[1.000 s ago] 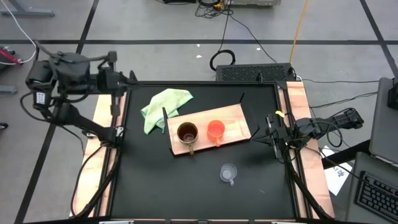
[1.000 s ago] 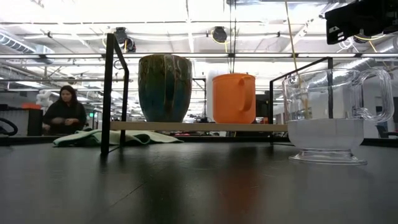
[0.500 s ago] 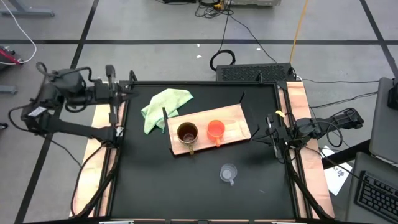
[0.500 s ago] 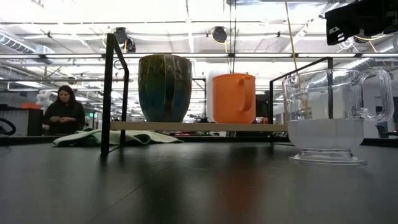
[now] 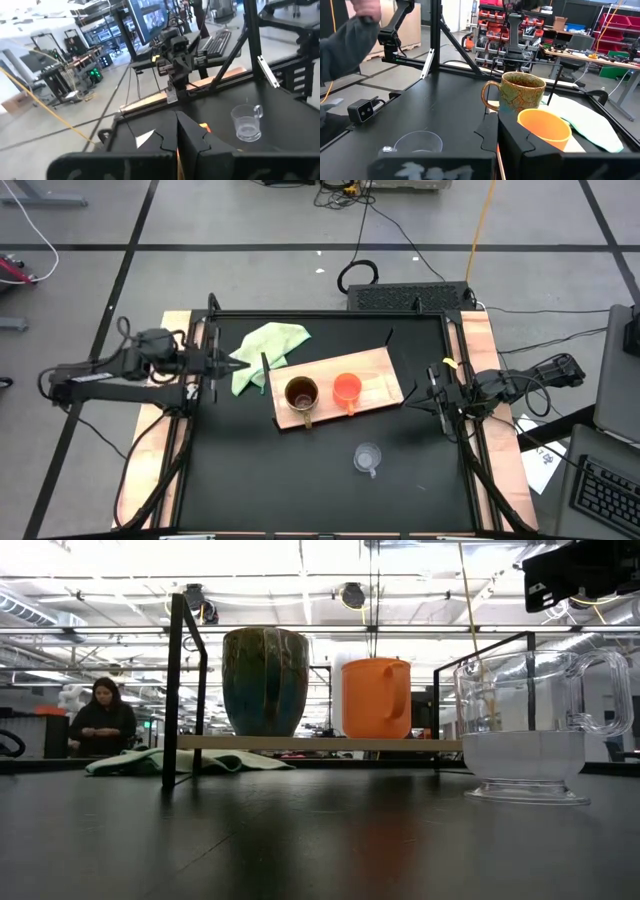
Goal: Stack small to large cups/mugs on shelf
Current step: Put the transparent mug on the shelf
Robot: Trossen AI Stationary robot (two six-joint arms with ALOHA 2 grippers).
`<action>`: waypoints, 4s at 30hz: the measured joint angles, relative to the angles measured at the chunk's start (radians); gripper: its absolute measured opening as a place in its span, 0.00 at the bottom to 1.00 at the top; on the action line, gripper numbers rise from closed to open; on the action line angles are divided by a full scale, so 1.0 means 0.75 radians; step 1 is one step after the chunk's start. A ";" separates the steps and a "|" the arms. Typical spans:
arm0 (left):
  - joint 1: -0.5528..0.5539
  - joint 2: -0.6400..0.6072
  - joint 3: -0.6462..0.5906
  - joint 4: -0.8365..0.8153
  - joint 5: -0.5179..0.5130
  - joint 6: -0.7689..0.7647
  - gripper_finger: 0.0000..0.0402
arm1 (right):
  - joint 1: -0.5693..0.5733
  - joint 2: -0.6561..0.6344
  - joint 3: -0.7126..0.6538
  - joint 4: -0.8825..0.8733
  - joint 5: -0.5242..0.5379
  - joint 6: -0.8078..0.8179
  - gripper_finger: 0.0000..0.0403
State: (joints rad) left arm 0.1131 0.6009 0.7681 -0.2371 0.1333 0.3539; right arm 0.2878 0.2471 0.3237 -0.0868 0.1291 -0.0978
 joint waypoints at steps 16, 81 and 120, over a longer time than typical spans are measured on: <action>0.000 -0.133 -0.631 0.434 -0.001 -0.091 0.00 | 0.000 0.048 -0.001 0.010 -0.003 -0.039 0.00; -0.061 -0.462 -0.884 0.279 0.099 -0.231 0.00 | 0.051 1.241 0.708 -0.316 -0.179 0.142 0.45; -0.061 -0.461 -0.969 0.426 0.101 -0.236 0.00 | 0.125 1.554 0.714 -0.203 -0.180 0.239 0.45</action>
State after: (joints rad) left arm 0.0677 0.2550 0.0410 0.0822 0.2089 0.1768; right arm 0.3817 1.4124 0.8593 -0.2387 -0.0055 0.0818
